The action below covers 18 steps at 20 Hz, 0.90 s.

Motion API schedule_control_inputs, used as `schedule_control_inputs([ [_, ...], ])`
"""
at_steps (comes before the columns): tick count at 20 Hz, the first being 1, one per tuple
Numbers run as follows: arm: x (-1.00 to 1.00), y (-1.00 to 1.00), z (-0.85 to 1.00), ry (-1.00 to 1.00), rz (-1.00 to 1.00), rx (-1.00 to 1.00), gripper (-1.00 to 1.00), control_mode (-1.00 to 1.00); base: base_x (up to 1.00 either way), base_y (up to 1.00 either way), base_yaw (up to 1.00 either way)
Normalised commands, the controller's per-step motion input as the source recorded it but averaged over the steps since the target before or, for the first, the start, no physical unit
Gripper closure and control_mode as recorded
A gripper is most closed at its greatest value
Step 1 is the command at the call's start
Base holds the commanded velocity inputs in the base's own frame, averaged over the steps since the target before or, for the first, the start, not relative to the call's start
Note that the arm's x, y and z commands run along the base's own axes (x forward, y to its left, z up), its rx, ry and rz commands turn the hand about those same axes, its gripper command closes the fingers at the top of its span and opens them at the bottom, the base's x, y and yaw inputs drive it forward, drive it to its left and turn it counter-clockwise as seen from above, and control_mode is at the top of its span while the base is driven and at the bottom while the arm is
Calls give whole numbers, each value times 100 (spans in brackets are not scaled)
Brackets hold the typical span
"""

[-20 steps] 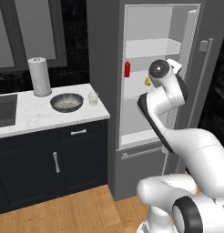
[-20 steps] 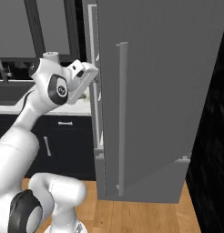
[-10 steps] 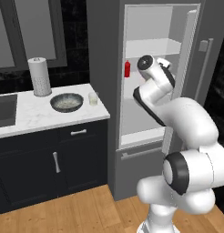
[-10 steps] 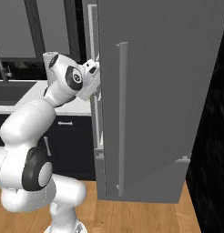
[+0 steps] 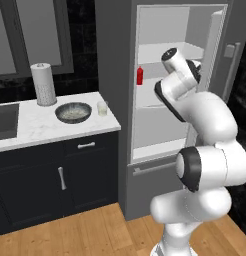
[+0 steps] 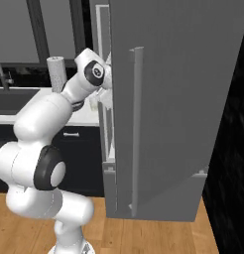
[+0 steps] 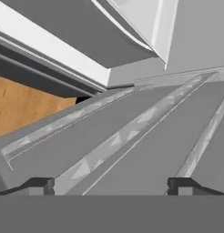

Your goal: Grab a lemon wedge from the fridge and one ice cube from the ice bowl, and put them in the glass of lemonade.

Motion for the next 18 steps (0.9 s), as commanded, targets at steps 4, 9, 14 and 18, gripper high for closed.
schedule_control_inputs([
  [4,-94,-100,-22,2,-22,0,-100,-100,0,0,0],
  [9,-85,-95,-11,-1,-21,0,-100,-100,0,0,0],
  [14,-44,12,-1,-23,0,4,-100,-100,0,0,0],
  [18,-24,94,0,-47,-7,15,-100,-100,0,0,0],
])
